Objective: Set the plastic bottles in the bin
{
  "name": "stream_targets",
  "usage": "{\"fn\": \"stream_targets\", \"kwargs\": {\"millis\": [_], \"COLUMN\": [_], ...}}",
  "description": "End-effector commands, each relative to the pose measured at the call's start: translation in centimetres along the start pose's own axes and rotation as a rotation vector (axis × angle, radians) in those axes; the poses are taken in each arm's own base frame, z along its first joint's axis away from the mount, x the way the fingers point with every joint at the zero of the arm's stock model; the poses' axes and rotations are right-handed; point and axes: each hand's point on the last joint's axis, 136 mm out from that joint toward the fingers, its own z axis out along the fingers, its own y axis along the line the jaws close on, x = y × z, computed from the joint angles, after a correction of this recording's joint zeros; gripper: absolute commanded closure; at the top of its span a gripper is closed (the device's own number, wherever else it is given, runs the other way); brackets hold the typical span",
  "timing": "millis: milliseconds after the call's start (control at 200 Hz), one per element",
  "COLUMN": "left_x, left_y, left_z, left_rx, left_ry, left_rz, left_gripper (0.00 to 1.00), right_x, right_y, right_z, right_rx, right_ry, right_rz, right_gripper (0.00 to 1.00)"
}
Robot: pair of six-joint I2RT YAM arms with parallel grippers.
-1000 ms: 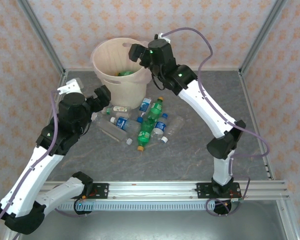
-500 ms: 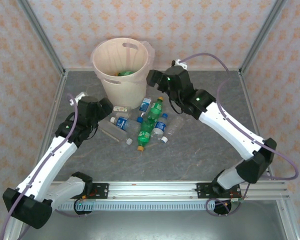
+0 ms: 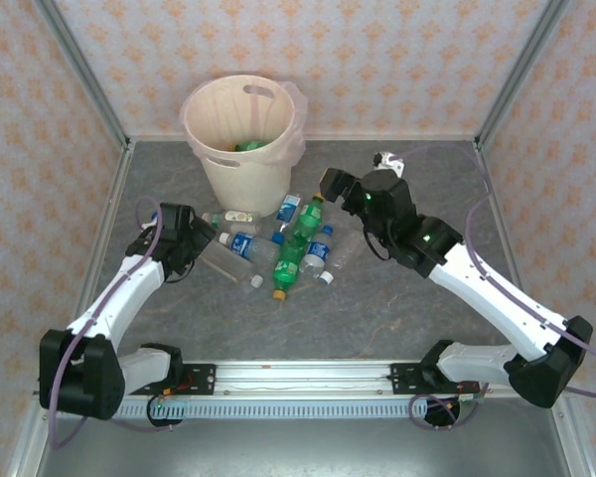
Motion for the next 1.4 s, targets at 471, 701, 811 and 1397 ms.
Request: {"fn": "stream_targets", "kwargs": {"millis": [471,701,811,1397], "left_x": [-0.7,-0.9,-0.4,1.8], "left_y": [-0.1,-0.2,0.4,2.9], "left_z": [5.1,5.7,6.4,8.3], "left_rx": [-0.055,-0.067,-0.082,-0.131], "left_ry": [0.048,0.051,0.070,0.129], "left_rz": [0.009,0.019,0.018,0.026], "left_gripper": [0.15,0.15,0.15,0.30], "right_x": [-0.8,-0.5,-0.4,-0.1], "right_y": [-1.0,-1.2,-1.2,-0.9], "right_z": [-0.9,-0.7,-0.6,-0.4], "right_rx": [0.028,0.031,0.034,0.021], "right_ry": [-0.045,-0.040,-0.038,-0.020], "right_rz": [0.046,0.045,0.044,0.054], "right_gripper": [0.00,0.00,0.00,0.00]}}
